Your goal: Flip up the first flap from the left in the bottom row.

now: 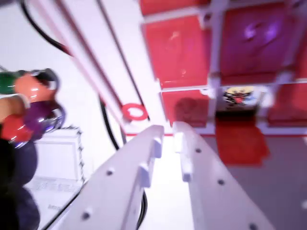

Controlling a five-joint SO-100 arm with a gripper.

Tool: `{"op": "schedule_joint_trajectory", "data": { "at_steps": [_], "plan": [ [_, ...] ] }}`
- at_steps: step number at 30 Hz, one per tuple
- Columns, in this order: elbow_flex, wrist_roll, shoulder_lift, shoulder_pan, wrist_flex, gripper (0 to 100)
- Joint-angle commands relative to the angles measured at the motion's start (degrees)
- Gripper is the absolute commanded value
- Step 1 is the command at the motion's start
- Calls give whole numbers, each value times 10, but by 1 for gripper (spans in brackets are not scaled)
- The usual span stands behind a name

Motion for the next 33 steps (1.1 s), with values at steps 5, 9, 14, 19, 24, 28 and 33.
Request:
{"op": "schedule_joint_trajectory", "data": {
  "at_steps": [5, 9, 14, 19, 24, 28, 33],
  "plan": [
    [101, -41, 260, -2, -8, 2],
    [183, -68, 347, 10, -10, 2],
    [264, -91, 446, 25, -10, 2],
    [329, -108, 530, 40, -10, 2],
    [380, -125, 606, 57, -10, 2],
    [417, -138, 658, 73, -11, 2],
    [461, -147, 716, 88, -11, 2]
  ]
}}
